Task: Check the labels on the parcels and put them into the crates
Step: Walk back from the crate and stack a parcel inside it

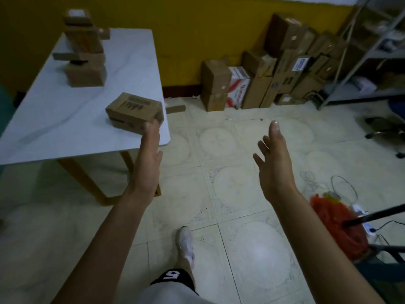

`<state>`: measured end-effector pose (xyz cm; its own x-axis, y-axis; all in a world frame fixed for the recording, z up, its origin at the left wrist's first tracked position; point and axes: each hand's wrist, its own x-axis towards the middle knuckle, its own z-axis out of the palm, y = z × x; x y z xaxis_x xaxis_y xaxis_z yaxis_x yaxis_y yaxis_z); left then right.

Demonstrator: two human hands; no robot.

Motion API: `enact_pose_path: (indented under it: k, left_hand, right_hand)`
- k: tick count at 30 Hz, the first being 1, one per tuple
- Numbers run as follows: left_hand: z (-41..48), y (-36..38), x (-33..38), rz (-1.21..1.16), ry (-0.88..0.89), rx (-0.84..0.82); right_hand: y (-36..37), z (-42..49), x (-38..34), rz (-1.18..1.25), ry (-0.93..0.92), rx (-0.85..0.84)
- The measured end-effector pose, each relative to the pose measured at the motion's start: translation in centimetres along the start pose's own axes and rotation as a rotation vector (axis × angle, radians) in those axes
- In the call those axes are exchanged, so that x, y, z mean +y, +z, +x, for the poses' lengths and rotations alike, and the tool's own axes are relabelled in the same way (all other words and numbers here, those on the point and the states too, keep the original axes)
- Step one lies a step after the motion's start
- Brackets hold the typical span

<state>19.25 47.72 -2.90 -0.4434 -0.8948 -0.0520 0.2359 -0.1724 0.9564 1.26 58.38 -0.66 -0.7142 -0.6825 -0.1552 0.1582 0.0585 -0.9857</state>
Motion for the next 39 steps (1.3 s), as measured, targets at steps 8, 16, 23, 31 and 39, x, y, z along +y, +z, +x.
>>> enact_pose_path:
  k: [8, 16, 23, 31, 39]
  left_hand:
    - [18.1, 3.9, -0.5, 0.024, -0.153, -0.062]
    - [30.0, 4.4, -2.1, 0.023, -0.126, -0.006]
    - [42.1, 6.4, -3.5, -0.099, -0.077, 0.068]
    - [56.7, 11.2, -3.4, -0.110, 0.028, 0.287]
    - [65.3, 9.3, -3.0, 0.116, 0.096, 0.736]
  right_hand:
    - [0.6, 15.5, -1.2, 0.071, 0.068, 0.067]
    - [3.1, 28.8, -1.0, 0.148, 0.128, 0.002]
    - [5.6, 44.4, -1.9, 0.232, 0.209, -0.159]
    - [10.5, 65.0, -6.7, 0.180, 0.173, -0.423]
    - [21.8, 75.1, -7.7, 0.048, 0.174, -0.798]
